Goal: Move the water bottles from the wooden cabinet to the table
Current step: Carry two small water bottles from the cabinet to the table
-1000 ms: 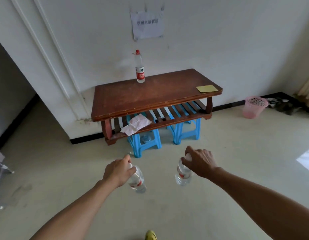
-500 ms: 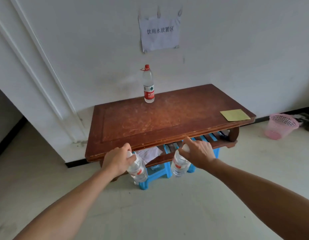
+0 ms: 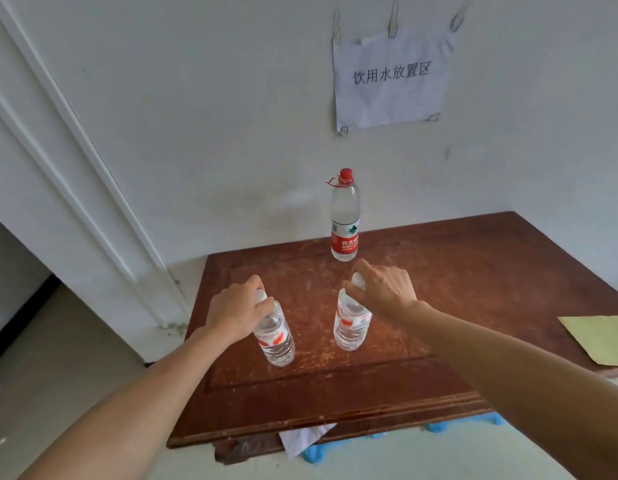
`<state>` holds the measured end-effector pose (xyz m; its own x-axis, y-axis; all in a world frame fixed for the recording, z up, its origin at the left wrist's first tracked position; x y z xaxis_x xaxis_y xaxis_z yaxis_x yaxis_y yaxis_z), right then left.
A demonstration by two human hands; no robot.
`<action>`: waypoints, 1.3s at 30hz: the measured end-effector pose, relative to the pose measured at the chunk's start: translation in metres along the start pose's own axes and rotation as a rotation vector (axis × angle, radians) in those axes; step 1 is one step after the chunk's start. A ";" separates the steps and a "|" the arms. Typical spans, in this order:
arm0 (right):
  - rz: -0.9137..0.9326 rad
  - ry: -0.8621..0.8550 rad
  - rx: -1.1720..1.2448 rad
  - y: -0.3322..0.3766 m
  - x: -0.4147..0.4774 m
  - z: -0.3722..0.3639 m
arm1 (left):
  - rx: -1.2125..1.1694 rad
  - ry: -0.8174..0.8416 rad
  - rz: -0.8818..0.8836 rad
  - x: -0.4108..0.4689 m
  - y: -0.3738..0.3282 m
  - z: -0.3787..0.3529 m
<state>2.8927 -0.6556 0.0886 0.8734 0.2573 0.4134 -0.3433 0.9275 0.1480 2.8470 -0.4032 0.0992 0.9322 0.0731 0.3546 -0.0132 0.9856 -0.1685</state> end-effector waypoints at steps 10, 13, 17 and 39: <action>-0.067 0.006 -0.041 0.003 0.192 -0.096 | -0.064 0.014 0.017 0.174 0.052 -0.072; -0.114 0.034 -0.036 0.006 0.231 -0.127 | -0.076 0.047 -0.043 0.220 0.061 -0.100; -0.158 0.061 -0.053 0.005 0.275 -0.162 | -0.103 0.082 -0.085 0.270 0.071 -0.136; -0.242 0.175 -0.096 0.007 0.270 -0.194 | -0.114 -0.062 -0.182 0.298 0.073 -0.164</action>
<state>3.1932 -0.5275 0.0272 0.9748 0.0611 0.2144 -0.0913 0.9868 0.1340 3.1830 -0.3341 0.0415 0.8916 -0.0915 0.4435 0.1970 0.9602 -0.1979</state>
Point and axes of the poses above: each hand's wrist, its own x-axis towards the middle knuckle, its own z-axis out of the back of the hand, y = z × x, the point moved 5 cm from there along x, towards the middle knuckle, and after that the axes turned 14 degrees about -y, right-handed, at the moved point
